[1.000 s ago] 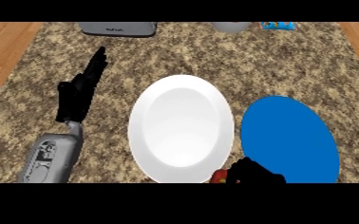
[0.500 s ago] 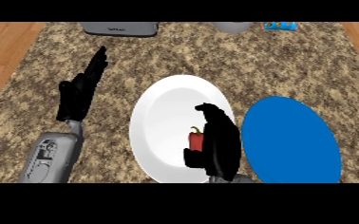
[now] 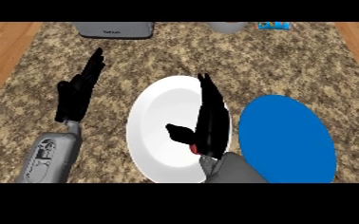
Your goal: Pick the bell pepper from the plate and place it in the plate
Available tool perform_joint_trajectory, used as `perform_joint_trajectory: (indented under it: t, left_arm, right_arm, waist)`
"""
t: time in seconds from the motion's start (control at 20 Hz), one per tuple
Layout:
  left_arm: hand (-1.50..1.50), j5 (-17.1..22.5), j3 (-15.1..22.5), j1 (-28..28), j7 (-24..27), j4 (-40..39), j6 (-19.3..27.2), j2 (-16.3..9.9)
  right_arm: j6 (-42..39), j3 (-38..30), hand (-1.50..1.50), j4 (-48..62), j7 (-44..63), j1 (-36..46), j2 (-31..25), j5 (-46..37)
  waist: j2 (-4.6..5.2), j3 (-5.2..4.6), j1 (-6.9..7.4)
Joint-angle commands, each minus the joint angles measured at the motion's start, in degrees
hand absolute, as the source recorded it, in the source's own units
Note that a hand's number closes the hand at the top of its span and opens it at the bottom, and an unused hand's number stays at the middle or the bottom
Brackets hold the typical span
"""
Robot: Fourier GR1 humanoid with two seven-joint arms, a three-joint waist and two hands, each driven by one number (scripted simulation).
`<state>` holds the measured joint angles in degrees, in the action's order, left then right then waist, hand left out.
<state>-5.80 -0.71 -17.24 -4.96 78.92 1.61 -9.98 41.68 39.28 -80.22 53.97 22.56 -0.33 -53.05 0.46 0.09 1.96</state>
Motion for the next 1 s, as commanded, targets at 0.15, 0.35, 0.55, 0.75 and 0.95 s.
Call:
perform_joint_trajectory:
  t: [0.15, 0.35, 0.55, 0.75, 0.95]
  left_arm:
    - [0.0, 0.4, -1.49, 4.31, 0.82, 2.21, -0.86, -2.17]
    - [0.0, 0.98, -2.08, 1.51, -3.37, 3.17, 0.22, -1.28]
    - [0.0, 0.18, -1.61, 3.99, -0.19, 2.28, -0.42, -1.26]
    - [0.0, -0.43, -1.83, 0.79, -1.38, 1.29, 0.84, -0.25]
    - [0.0, -0.01, -1.86, 5.64, 0.39, 3.74, -0.97, -1.15]
  right_arm:
    - [15.68, -4.15, -1.5, -4.85, 1.63, -7.49, 0.32, -4.33]
    - [14.23, -3.5, -1.5, -21.07, 0.05, -19.17, -3.73, -4.73]
    - [17.61, -1.96, -1.5, -29.4, -6.24, -29.77, -11.71, 0.22]
    - [17.98, -2.73, -1.5, -37.21, -10.84, -36.27, -21.77, 9.55]
    - [21.75, -0.65, -1.5, -42.74, -17.0, -45.89, -28.63, 13.57]
  waist:
    - [-0.7, -0.06, -2.04]
    - [-1.01, -0.06, -3.49]
    - [-0.63, -0.05, -2.78]
    - [-0.51, -0.04, -2.65]
    - [-0.61, -0.04, -2.65]
